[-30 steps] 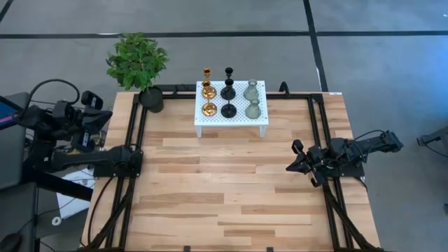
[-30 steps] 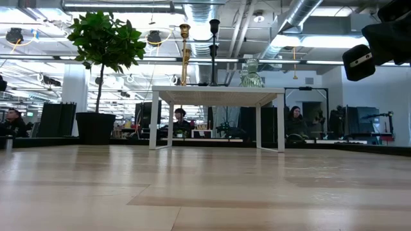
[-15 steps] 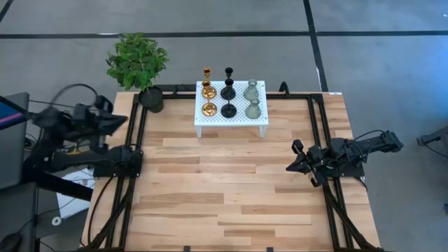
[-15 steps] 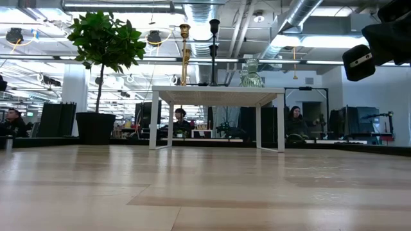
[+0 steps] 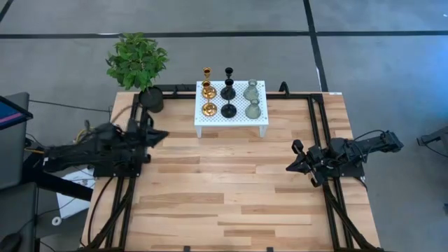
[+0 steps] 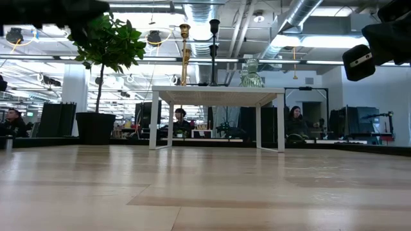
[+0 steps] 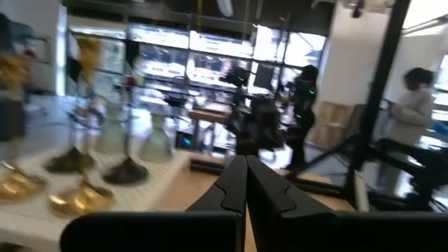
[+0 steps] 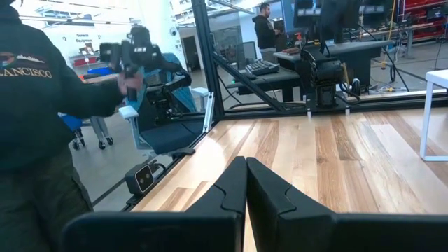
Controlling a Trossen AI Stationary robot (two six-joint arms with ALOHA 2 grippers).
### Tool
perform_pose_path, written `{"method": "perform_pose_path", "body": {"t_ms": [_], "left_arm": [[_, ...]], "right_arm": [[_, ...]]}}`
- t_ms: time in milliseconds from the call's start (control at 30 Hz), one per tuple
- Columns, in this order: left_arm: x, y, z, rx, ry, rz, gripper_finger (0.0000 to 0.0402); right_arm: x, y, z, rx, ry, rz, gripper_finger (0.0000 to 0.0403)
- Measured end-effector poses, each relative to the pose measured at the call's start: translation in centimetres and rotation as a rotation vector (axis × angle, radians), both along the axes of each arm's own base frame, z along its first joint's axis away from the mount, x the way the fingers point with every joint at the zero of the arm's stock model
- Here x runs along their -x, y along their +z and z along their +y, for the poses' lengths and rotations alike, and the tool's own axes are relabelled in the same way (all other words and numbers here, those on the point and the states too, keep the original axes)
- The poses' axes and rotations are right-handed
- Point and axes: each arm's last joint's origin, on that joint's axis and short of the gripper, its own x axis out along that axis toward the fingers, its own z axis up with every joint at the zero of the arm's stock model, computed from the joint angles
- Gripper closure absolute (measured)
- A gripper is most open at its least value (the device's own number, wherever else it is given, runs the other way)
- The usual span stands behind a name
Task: Pick & Place candle stick holders
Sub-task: Return to Home Position
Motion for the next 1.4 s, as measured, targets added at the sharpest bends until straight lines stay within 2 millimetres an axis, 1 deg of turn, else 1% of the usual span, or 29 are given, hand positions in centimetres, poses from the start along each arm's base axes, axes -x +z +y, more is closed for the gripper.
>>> {"method": "perform_pose_path", "body": {"t_ms": [100,133,267,400,567,667,967,1233,1400], "left_arm": [[-1.1,-2.5,0.0,0.026,-0.049,0.044,0.0398],[-1.4,-3.0,0.0,0.03,-0.061,0.048,0.0398],[-1.9,-4.6,0.1,0.025,-0.066,0.03,0.0398],[-2.3,-5.9,0.2,0.012,-0.03,-0.002,0.0398],[-2.3,-5.9,0.2,-0.025,0.003,0.003,0.0398],[-2.4,-6.2,0.2,-0.031,-0.008,0.039,0.0398],[-2.8,-8.9,0.3,0.023,-0.024,0.314,0.0398],[-3.2,-9.3,0.4,0.013,0.003,0.376,0.0398],[-3.5,-9.8,0.4,0.098,-0.007,0.422,0.0398]], "right_arm": [[0.0,0.0,0.0,0.0,0.0,0.0,0.0403],[0.0,0.0,0.0,0.0,0.0,0.0,0.0403],[0.0,0.0,0.0,0.0,0.0,0.0,0.0403],[0.0,0.0,0.0,0.0,0.0,0.0,0.0403],[0.0,0.0,0.0,0.0,0.0,0.0,0.0403],[0.0,0.0,0.0,0.0,0.0,0.0,0.0403],[0.0,0.0,0.0,0.0,0.0,0.0,0.0403],[0.0,0.0,0.0,0.0,0.0,0.0,0.0403],[0.0,0.0,0.0,0.0,0.0,0.0,0.0403]]}}
